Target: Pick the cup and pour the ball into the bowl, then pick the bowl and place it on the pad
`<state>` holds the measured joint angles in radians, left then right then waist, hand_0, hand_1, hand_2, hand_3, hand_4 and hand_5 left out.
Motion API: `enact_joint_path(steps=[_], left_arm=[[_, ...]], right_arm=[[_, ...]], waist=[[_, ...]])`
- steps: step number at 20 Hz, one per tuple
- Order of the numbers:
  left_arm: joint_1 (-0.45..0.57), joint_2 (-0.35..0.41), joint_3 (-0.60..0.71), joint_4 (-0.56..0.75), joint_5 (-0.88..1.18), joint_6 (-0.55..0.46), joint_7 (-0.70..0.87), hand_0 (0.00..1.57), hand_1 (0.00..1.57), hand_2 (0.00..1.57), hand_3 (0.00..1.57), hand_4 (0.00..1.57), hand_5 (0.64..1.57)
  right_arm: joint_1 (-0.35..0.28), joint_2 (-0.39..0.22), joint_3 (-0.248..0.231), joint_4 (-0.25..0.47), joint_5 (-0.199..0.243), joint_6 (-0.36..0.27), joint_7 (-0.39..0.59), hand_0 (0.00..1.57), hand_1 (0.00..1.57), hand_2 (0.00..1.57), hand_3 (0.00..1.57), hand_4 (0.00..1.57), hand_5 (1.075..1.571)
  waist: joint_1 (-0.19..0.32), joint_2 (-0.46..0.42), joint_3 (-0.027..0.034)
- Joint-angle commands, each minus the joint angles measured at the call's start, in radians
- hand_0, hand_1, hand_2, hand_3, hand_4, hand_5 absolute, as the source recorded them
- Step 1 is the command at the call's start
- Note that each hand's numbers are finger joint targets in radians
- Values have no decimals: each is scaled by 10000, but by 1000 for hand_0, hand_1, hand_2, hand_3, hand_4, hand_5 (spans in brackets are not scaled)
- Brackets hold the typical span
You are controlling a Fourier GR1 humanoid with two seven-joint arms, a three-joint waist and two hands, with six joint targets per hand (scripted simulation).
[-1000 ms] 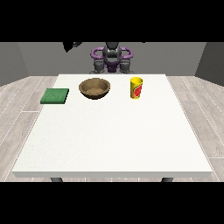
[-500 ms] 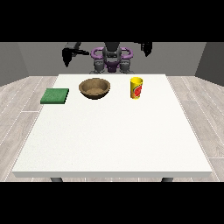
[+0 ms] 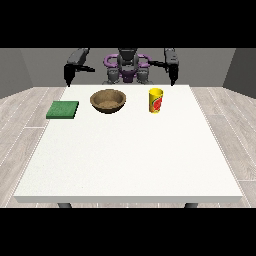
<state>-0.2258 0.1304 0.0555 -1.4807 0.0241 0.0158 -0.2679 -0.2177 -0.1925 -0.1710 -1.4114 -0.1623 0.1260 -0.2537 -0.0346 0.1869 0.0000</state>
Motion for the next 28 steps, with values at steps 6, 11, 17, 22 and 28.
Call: enact_joint_path(steps=[6, 11, 17, 22, 28], left_arm=[[-951, -133, 659, 2892, -286, 325, -1930, 0, 0, 0, 0, 0, 1246], [-1322, -485, 705, 4296, -495, 580, -3671, 0, 0, 0, 0, 0, 1278], [-2012, -550, 986, 6328, -496, 707, -4635, 0, 0, 0, 0, 0, 1254], [-2522, -349, 1657, 7323, 142, 297, -5150, 659, 659, 914, 286, 0, 1425], [-2762, 437, 1495, 7660, -2070, 3976, -5461, 1312, 1312, 1571, 1571, 833, 1511]], right_arm=[[-242, -572, -554, 1606, -333, 1063, -1088, 0, 0, 0, 0, 0, 1563], [-1105, -1016, -1024, 2158, -623, 1137, -1002, 0, 0, 0, 0, 0, 1562], [-979, -1030, -928, 2616, -331, 1228, -1556, 0, 0, 0, 0, 0, 1558], [-1436, -1496, -1301, 2475, -1048, 1749, -929, 0, 0, 0, 0, 0, 1558], [-1541, -1738, -1299, 2329, -1147, 2294, -1437, 0, 0, 0, 0, 0, 1556]], waist=[[-256, 25, 0], [-308, 813, -3], [-435, 518, -3], [-761, 857, -9], [-1649, 1583, -12]])
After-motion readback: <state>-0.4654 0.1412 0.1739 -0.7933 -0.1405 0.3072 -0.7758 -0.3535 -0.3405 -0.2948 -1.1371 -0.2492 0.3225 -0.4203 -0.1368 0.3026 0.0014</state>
